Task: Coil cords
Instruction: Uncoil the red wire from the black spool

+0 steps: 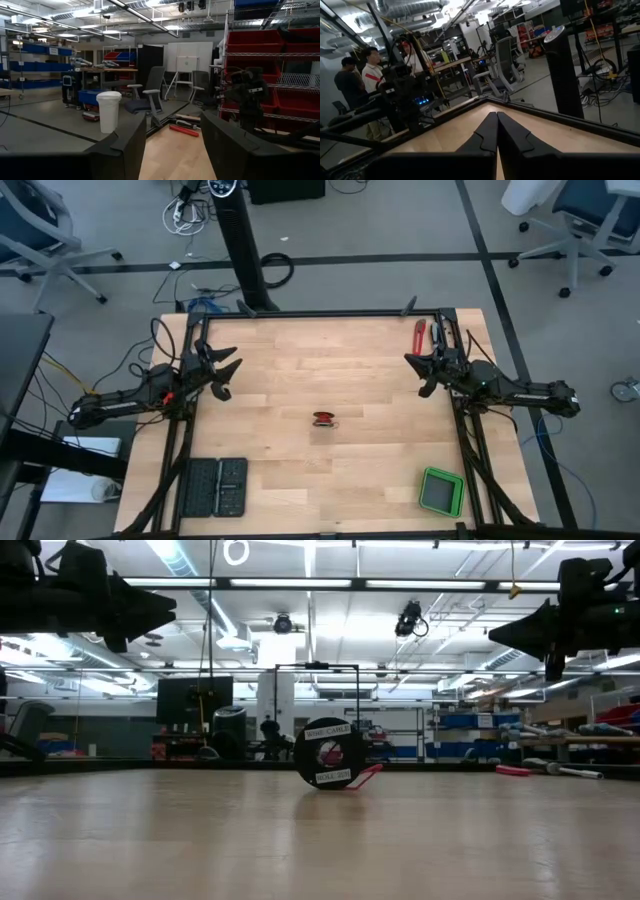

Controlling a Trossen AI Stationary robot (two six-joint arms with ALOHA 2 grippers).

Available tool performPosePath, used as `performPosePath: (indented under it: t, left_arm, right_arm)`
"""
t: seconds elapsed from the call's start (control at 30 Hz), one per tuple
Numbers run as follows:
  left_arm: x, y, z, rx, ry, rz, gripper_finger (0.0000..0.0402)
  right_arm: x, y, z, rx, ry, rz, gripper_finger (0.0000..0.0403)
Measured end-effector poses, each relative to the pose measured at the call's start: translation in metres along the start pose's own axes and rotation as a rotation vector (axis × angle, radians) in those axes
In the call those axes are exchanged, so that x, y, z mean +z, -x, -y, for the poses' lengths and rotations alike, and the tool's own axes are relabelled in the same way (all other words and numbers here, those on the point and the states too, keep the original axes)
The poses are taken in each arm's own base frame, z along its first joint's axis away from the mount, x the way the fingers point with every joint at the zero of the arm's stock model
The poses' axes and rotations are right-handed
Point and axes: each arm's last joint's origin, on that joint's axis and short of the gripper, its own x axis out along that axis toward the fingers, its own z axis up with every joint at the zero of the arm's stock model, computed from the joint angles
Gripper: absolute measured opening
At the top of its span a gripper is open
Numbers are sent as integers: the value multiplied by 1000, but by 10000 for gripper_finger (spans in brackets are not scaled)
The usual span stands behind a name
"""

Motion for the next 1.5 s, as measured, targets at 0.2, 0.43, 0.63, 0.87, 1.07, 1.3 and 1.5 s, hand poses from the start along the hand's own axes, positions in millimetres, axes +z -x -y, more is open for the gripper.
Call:
performPosePath:
  t: [0.2,0.43,0.63,0.87,1.07,1.3,1.5]
  left_arm:
    - [0,0,0,0,0,0,193]
    - [0,0,0,0,0,0,193]
    - [0,0,0,1,0,0,193]
    - [3,0,0,-2,9,27,193]
    - [4,0,0,8,7,40,193]
    - [6,0,-1,17,49,60,193]
    - [-3,-4,2,-30,209,-37,193]
  right_arm:
    - [7,0,-2,17,-28,65,8]
    - [19,2,-5,65,-140,182,8]
    - [22,3,-10,217,-69,181,8]
    - [6,-5,-11,252,-102,-9,8]
    - [-6,-12,-11,215,-27,-120,8]
    - [-17,-18,-10,184,17,-217,8]
    - [-7,-31,-16,193,106,-336,8]
